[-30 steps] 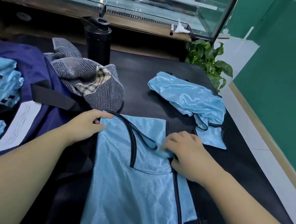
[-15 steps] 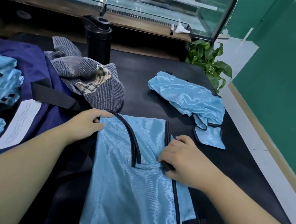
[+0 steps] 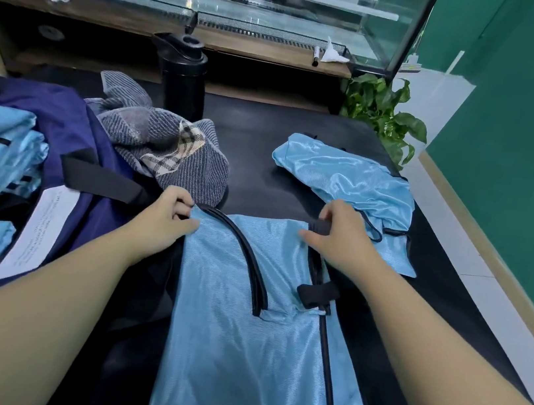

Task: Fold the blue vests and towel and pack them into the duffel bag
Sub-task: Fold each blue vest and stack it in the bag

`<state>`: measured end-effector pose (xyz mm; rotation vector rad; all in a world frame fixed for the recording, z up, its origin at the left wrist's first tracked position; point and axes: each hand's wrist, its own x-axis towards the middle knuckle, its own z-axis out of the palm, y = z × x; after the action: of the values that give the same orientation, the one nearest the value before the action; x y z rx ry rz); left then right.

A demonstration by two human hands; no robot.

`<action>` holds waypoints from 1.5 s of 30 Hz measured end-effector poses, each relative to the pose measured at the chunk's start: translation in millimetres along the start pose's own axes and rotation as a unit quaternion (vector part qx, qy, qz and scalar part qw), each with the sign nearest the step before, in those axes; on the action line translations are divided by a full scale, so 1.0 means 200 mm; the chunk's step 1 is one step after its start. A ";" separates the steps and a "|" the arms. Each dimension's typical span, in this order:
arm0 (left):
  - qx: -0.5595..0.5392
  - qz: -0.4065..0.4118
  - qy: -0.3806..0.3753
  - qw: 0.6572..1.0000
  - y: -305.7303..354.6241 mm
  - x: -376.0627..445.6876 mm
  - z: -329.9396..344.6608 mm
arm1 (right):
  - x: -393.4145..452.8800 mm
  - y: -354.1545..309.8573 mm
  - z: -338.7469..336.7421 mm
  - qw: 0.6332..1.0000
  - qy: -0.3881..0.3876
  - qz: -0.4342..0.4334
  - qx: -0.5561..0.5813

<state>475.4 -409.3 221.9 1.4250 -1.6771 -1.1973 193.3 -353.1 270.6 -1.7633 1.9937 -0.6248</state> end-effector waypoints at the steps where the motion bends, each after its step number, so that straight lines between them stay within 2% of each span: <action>1: -0.009 -0.009 0.003 1.000 0.00 0.01 0.01 | 0.05 0.02 0.01 0.998 -0.040 0.028 0.027; 4: 0.033 -0.030 0.018 0.999 0.00 0.06 0.04 | 0.15 0.06 0.00 0.976 -0.183 0.085 0.075; 6: 0.065 -0.049 0.035 0.996 0.01 0.10 0.06 | 0.20 0.07 -0.01 0.974 -0.208 0.087 0.027; 10: 0.063 -0.089 0.048 0.993 0.04 0.14 0.07 | 0.25 0.02 -0.03 0.974 -0.210 0.081 -0.037; 15: 0.013 -0.154 0.064 0.986 0.11 0.18 0.09 | 0.24 0.01 0.06 0.990 -0.076 0.112 0.032; 17: 0.021 -0.167 0.074 0.983 0.12 0.18 0.09 | 0.24 0.02 0.08 0.991 -0.052 0.123 0.030; 19: 0.028 -0.171 0.071 0.982 0.13 0.17 0.09 | 0.23 -0.01 0.05 0.987 -0.079 0.138 0.013; 23: 0.073 -0.202 0.041 0.976 0.18 0.16 0.05 | 0.20 -0.09 -0.06 0.957 -0.218 0.163 -0.102; 25: 0.059 -0.223 0.046 0.972 0.22 0.18 0.05 | 0.19 -0.10 -0.10 0.946 -0.250 0.191 -0.076; 27: 0.001 -0.238 0.042 0.970 0.28 0.18 0.05 | 0.19 -0.09 -0.13 0.948 -0.231 0.219 0.028; 30: -0.066 -0.171 0.062 0.981 0.36 0.17 0.06 | 0.17 -0.06 -0.15 0.965 -0.129 0.185 0.132; 34: -0.107 -0.055 0.094 0.988 0.39 0.06 0.07 | 0.08 -0.02 -0.19 0.991 -0.007 0.073 0.114; 37: -0.002 0.062 0.120 0.991 0.37 -0.13 0.06 | -0.08 -0.01 -0.23 0.995 0.032 0.007 0.098; 39: 0.094 0.100 0.107 0.985 0.35 -0.31 0.05 | -0.22 0.02 -0.24 0.994 0.038 -0.035 0.093; 41: 0.172 0.131 0.050 0.975 0.32 -0.49 0.05 | -0.36 0.05 -0.24 0.992 0.020 -0.082 0.091; 43: 0.257 0.177 -0.011 0.950 0.26 -0.61 0.06 | -0.48 0.10 -0.23 0.989 -0.005 -0.126 0.082; 45: 0.318 0.178 -0.077 0.928 0.20 -0.71 0.06 | -0.58 0.14 -0.20 0.985 -0.023 -0.163 0.047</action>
<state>479.8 -268.9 267.3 1.3018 -2.4556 -0.5886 160.3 -233.3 288.3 -2.0418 1.6292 -0.7594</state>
